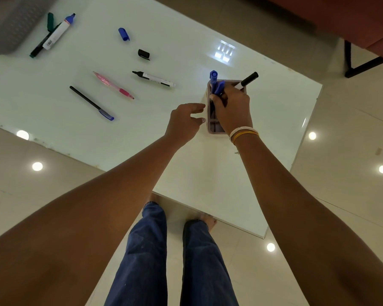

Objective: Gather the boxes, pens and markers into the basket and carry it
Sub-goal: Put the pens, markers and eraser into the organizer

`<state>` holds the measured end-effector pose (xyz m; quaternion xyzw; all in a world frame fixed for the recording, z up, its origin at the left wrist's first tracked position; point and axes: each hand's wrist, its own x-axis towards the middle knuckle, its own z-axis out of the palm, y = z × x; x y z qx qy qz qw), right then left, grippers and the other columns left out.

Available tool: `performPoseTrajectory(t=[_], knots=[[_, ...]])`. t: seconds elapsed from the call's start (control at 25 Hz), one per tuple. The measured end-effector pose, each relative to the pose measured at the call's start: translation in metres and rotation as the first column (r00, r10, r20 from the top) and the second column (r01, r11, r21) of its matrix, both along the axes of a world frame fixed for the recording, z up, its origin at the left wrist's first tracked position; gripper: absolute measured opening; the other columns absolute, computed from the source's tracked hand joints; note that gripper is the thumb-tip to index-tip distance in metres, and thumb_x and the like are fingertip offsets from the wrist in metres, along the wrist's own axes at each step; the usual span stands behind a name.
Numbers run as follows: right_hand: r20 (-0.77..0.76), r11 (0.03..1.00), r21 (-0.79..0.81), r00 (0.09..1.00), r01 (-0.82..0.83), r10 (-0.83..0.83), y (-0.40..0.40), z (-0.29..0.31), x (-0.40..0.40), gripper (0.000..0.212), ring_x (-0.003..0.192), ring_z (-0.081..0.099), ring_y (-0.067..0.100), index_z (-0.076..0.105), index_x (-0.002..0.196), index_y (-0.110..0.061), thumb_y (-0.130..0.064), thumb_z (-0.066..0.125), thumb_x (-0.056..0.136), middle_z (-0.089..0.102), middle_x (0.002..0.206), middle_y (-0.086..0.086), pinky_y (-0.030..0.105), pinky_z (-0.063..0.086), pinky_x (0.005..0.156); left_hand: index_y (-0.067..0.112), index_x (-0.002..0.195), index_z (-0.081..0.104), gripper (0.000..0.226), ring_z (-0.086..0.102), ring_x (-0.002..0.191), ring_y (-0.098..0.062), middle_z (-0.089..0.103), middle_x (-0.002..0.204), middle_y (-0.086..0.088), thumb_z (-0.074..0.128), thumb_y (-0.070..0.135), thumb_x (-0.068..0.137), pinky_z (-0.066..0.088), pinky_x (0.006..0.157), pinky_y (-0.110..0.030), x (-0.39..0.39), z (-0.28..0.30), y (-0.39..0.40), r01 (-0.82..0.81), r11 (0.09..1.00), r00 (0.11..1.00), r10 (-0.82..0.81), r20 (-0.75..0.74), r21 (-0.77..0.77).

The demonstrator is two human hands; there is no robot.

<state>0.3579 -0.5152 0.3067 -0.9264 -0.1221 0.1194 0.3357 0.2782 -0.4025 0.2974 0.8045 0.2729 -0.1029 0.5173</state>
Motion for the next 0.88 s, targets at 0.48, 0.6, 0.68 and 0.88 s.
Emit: performPoseTrajectory(t=[0.48, 0.6, 0.68, 0.88], knots=[[-0.026, 0.996, -0.082, 0.999, -0.046, 0.044, -0.004, -0.005, -0.010, 0.010, 0.060, 0.052, 0.007, 0.064, 0.093, -0.015, -0.022, 0.068, 0.087, 0.060, 0.073, 0.001, 0.007, 0.037, 0.064, 0.012, 0.128, 0.060, 0.043, 0.064, 0.112, -0.012, 0.065, 0.126, -0.002, 0.068, 0.010, 0.086, 0.037, 0.082, 0.002, 0.002, 0.002, 0.014, -0.020, 0.999, 0.998, 0.019, 0.054, 0.031], [-0.022, 0.995, -0.090, 0.999, -0.040, 0.038, -0.004, -0.006, -0.007, 0.017, 0.063, 0.056, 0.012, 0.065, 0.095, -0.014, -0.024, 0.071, 0.083, 0.061, 0.071, 0.002, 0.014, 0.044, 0.068, 0.011, 0.129, 0.060, 0.044, 0.063, 0.113, -0.012, 0.065, 0.126, -0.003, 0.068, 0.009, 0.086, 0.034, 0.077, 0.008, 0.001, 0.001, 0.015, -0.021, 0.999, 0.998, 0.019, 0.064, 0.029], [-0.012, 0.996, -0.086, 0.999, -0.033, 0.032, -0.003, -0.006, -0.006, 0.027, 0.065, 0.057, 0.013, 0.067, 0.103, -0.012, -0.027, 0.074, 0.082, 0.061, 0.071, 0.000, 0.016, 0.045, 0.071, 0.011, 0.129, 0.060, 0.044, 0.062, 0.114, -0.011, 0.065, 0.127, -0.002, 0.068, 0.010, 0.086, 0.036, 0.082, 0.002, -0.001, 0.001, 0.016, -0.018, 0.999, 0.998, 0.016, 0.060, 0.038], [-0.018, 0.998, -0.064, 1.000, 0.000, -0.001, -0.003, -0.009, -0.007, 0.034, 0.070, 0.059, 0.014, 0.066, 0.111, -0.013, -0.029, 0.073, 0.082, 0.063, 0.075, 0.001, 0.017, 0.047, 0.076, 0.012, 0.128, 0.061, 0.044, 0.063, 0.113, -0.011, 0.065, 0.127, -0.002, 0.069, 0.010, 0.086, 0.038, 0.090, -0.006, -0.007, -0.001, 0.021, -0.034, 0.999, 0.998, 0.033, 0.048, 0.033]])
